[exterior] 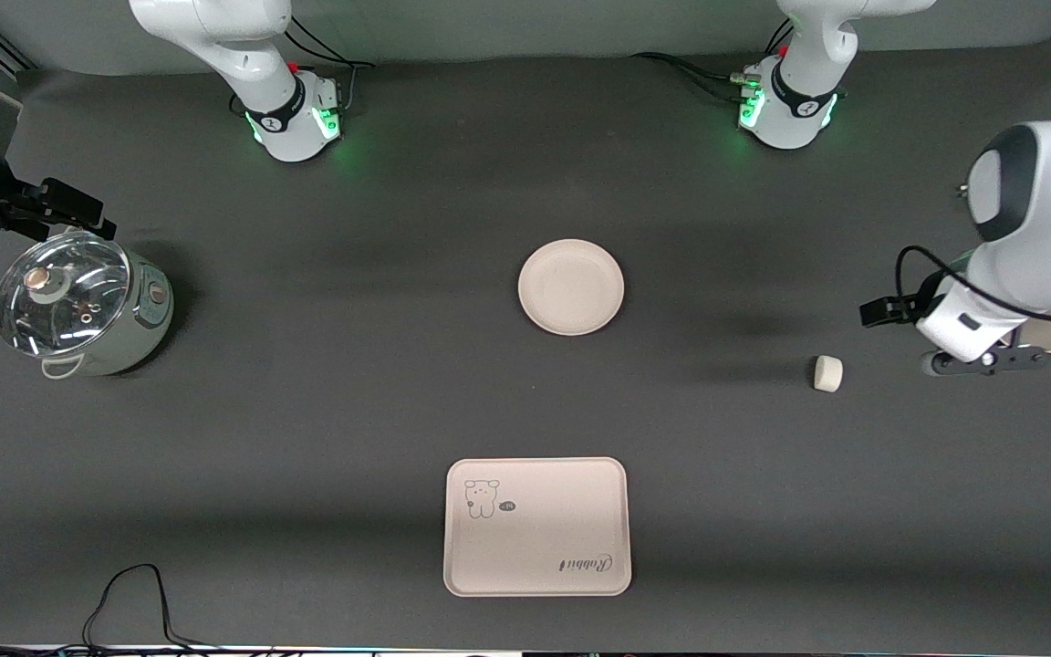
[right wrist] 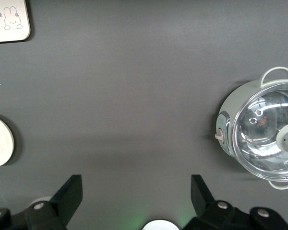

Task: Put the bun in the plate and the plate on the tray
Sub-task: 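Move the left gripper out toward the white bun, then lower the left gripper onto the white bun and close on it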

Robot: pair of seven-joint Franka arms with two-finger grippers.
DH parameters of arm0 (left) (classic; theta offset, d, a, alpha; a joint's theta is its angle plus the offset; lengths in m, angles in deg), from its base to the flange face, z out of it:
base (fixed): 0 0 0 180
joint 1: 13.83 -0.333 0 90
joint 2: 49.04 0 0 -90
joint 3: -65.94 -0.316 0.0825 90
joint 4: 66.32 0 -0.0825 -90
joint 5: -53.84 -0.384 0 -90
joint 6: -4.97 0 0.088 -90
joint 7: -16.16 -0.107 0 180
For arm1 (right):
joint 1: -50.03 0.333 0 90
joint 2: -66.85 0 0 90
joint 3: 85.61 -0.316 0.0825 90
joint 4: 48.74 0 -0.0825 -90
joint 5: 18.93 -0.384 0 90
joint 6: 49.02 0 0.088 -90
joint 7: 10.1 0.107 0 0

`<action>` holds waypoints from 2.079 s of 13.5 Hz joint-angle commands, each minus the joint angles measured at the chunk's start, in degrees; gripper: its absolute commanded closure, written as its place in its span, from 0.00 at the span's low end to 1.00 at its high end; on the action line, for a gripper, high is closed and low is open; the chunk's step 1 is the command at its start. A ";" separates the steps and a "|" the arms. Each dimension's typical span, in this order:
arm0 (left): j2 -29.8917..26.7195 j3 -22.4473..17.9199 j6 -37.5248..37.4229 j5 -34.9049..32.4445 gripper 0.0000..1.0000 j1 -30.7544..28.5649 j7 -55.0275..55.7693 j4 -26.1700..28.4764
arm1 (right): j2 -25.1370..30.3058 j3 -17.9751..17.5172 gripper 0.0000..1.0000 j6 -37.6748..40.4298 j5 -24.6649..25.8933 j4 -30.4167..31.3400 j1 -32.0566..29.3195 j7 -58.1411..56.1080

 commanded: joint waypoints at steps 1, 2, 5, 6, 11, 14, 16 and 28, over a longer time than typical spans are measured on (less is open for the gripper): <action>0.44 -0.08 10.23 -0.22 0.00 0.00 -1.36 7.92 | -0.24 0.15 0.00 0.83 -2.25 -0.70 0.53 0.39; 2.28 -0.08 11.56 -0.22 0.00 0.00 -1.98 7.58 | -0.67 0.15 0.00 0.48 -2.43 -0.78 0.53 0.39; 7.38 -0.26 20.95 -0.22 0.01 -0.08 -3.21 7.49 | -1.46 0.41 0.00 0.22 -2.78 -0.34 0.61 0.21; 8.35 -0.60 23.24 -0.22 0.01 -0.26 -4.95 7.58 | -1.55 0.15 0.00 -0.13 -2.95 -0.34 0.79 0.47; 12.48 -1.66 29.49 0.39 0.02 -1.84 -6.11 7.93 | -1.82 0.06 0.00 -1.36 -3.04 0.18 2.27 0.56; 13.90 -1.66 34.07 0.66 0.02 -1.76 -5.15 8.98 | -1.73 0.06 0.00 -2.24 -2.96 0.80 2.63 0.56; 12.15 -1.58 36.78 1.28 0.02 -1.58 -4.01 12.31 | -1.73 0.06 0.00 -2.24 -2.96 0.89 2.90 0.56; 12.49 -1.14 51.21 1.54 0.06 -0.96 -3.48 20.41 | -0.77 1.73 0.00 -0.05 -3.13 1.15 2.72 -0.32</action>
